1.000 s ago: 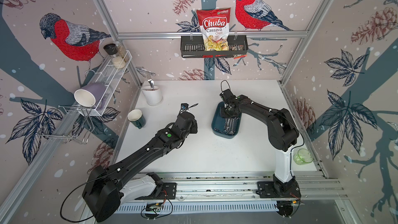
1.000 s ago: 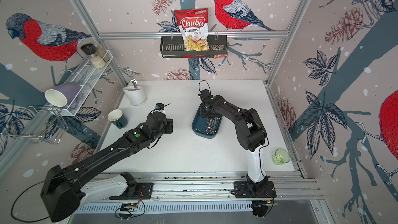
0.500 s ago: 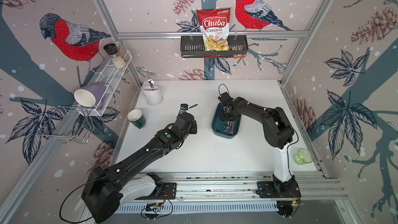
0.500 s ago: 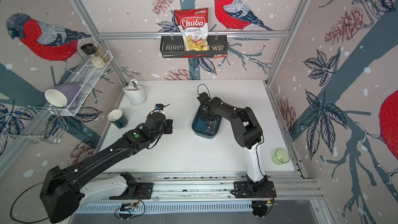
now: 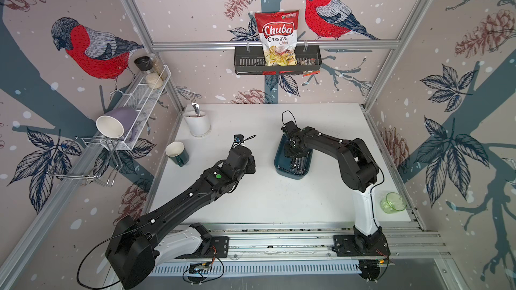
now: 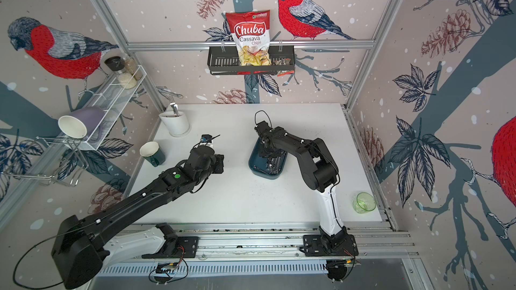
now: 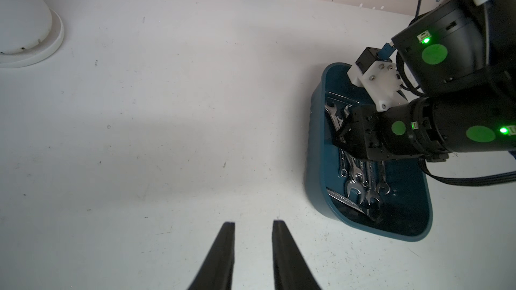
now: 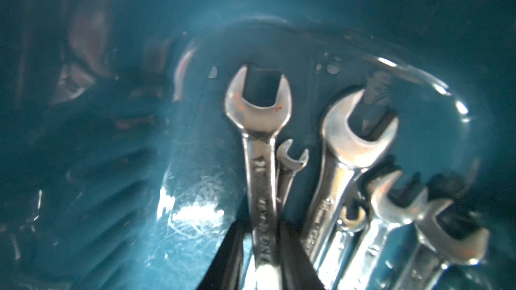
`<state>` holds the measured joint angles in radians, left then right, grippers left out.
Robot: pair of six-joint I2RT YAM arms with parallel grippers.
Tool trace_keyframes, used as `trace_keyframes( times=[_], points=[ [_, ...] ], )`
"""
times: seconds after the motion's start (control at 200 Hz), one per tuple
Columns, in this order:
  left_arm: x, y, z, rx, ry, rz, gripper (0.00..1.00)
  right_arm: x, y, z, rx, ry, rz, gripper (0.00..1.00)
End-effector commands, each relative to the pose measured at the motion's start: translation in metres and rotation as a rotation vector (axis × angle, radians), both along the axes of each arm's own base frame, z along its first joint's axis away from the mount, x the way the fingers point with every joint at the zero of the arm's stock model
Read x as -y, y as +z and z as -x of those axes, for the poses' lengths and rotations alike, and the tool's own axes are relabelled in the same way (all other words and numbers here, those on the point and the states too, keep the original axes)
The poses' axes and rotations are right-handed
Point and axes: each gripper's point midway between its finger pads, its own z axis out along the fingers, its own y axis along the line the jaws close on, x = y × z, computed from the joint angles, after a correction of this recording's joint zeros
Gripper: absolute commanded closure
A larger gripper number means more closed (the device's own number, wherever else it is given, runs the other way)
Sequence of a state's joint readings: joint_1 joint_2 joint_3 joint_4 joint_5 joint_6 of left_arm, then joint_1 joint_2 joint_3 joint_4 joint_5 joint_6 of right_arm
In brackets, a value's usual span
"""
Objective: Take out the wrench from the storage box
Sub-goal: Pick up the wrench from the storage box, then place the wrench at the center of the board.
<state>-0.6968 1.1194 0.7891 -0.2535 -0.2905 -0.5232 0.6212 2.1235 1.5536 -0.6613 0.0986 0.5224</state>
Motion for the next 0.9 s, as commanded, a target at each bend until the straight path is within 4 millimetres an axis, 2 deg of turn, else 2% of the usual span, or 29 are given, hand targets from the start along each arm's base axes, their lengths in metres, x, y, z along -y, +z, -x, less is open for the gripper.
trace_keyframes(
  times=[0.0, 0.14, 0.365, 0.705, 0.895],
  points=[
    [-0.001, 0.003, -0.002, 0.015, 0.005, 0.007, 0.71, 0.007, -0.007, 0.005, -0.023, -0.008, 0.04, 0.8],
    [-0.001, 0.004, -0.002, 0.017, 0.004, 0.003, 0.71, 0.01, -0.007, 0.004, -0.023, -0.007, 0.047, 0.91],
    [-0.001, 0.005, -0.002, 0.021, 0.005, 0.001, 0.71, 0.011, 0.01, -0.003, 0.01, -0.005, 0.027, 0.97],
    [-0.004, 0.006, -0.003, 0.025, 0.01, -0.009, 0.71, 0.023, 0.061, -0.013, 0.088, -0.021, -0.028, 0.98],
    [-0.003, 0.007, -0.003, 0.024, 0.008, -0.009, 0.71, 0.046, 0.096, -0.019, 0.141, -0.046, -0.028, 0.98]
  ],
)
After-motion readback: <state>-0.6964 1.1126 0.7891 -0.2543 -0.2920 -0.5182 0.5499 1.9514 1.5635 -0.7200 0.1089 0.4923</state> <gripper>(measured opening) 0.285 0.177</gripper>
